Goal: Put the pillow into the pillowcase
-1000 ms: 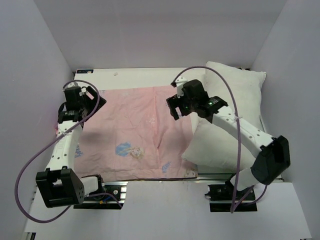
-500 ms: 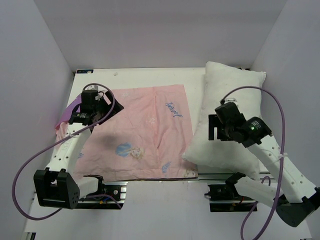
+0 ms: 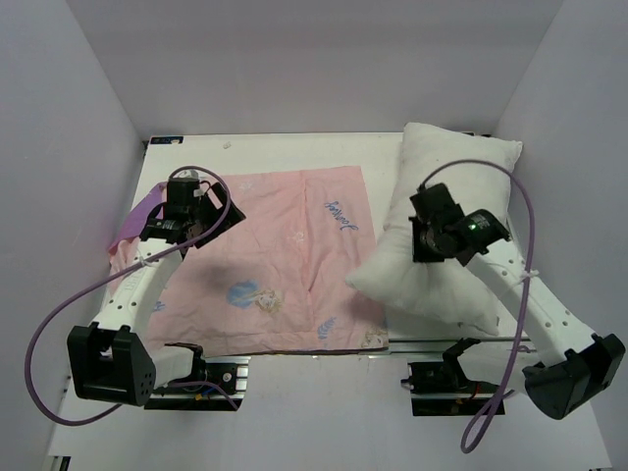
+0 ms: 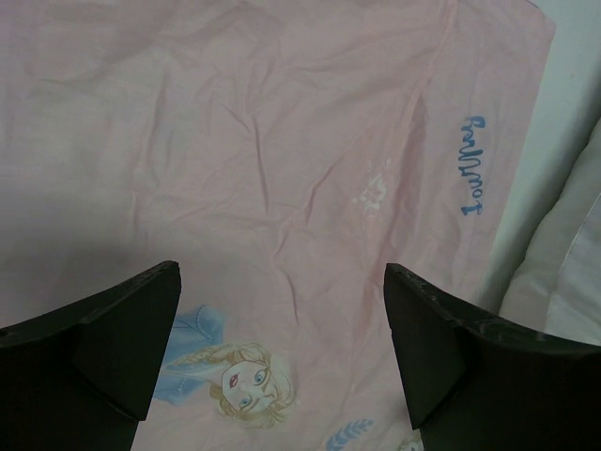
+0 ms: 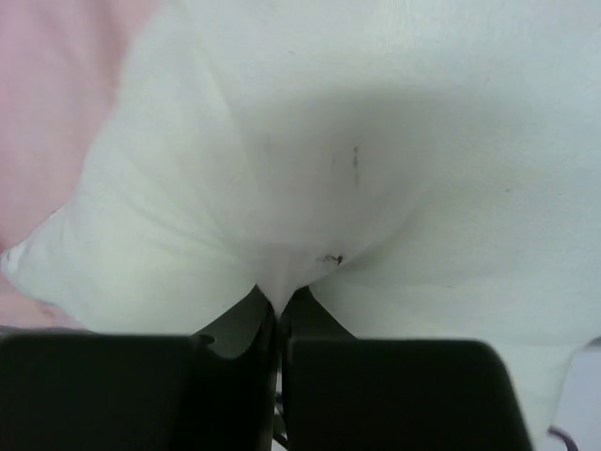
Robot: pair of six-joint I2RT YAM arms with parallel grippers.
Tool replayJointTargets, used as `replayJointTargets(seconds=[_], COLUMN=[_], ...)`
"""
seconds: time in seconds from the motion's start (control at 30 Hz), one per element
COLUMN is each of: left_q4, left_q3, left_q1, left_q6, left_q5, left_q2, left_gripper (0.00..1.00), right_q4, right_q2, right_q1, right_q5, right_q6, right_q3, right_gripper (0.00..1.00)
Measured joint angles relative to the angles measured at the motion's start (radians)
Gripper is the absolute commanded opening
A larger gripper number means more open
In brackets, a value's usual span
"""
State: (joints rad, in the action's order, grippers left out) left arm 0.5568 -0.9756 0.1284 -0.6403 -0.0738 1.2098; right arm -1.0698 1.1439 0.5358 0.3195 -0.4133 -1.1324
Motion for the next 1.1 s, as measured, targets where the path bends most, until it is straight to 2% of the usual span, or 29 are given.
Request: replayJointTargets(seconds=[0.23,0.43,0.5,0.53,0.57,0.6,0.73,0.93,1.03,1.1], left_q4=[0.011,0.018,0.024,0.027,0.03,0.034,0.05,0.05,0.053,0.058], left_q3=[-0.002,-0.002,-0.002,-0.002,-0.002,-0.002,-0.002,-0.002,-0.001,0.002], left_q1=[0.0,0.0,0.0,0.0,0.0,0.0,0.0,0.004,0.02,0.029], left_q6=[0.005,0.008,0.008,0.01,0.012,0.015,0.044,0.114,0.14,0.15], left_q5=[0.019,0.037,0.039,0.04,0.04,0.04,0.032,-0.071,-0.109,-0.127], left_q2=[-0.023,-0.024,-0.024,-0.024,-0.024,-0.024,-0.024,-0.031,-0.047,-0.071], left_gripper=[0.98,0.98,0.98,0.98,0.98,0.98,0.98,0.98,0.98,0.98], right_q4=[0.21,0.404,0.449,0.476,0.483,0.491,0.483,0.472,0.39,0.297], right_q2=[0.039,0.173,0.245,0.279,0.306,0.331,0.375,0.305,0.267,0.298], right_q1=[-0.005,-0.005,-0.005,-0.003,-0.002,0.0,-0.001,-0.002,-0.002,0.0], right_q5=[-0.073,-0.233,-0.283,-0.312,-0.322,-0.342,-0.418,-0.559,-0.632,-0.673], right_q6=[0.039,0.011,0.01,0.029,0.026,0.05,0.218,0.716,0.945,1.023], right_q3=[-0.286,-0.318,-0.315,-0.311,-0.307,-0.307,-0.332,-0.38,-0.399,-0.465], right_gripper=[0.0,0.0,0.28,0.61,0.79,0.89,0.89,0.89,0.89,0.89])
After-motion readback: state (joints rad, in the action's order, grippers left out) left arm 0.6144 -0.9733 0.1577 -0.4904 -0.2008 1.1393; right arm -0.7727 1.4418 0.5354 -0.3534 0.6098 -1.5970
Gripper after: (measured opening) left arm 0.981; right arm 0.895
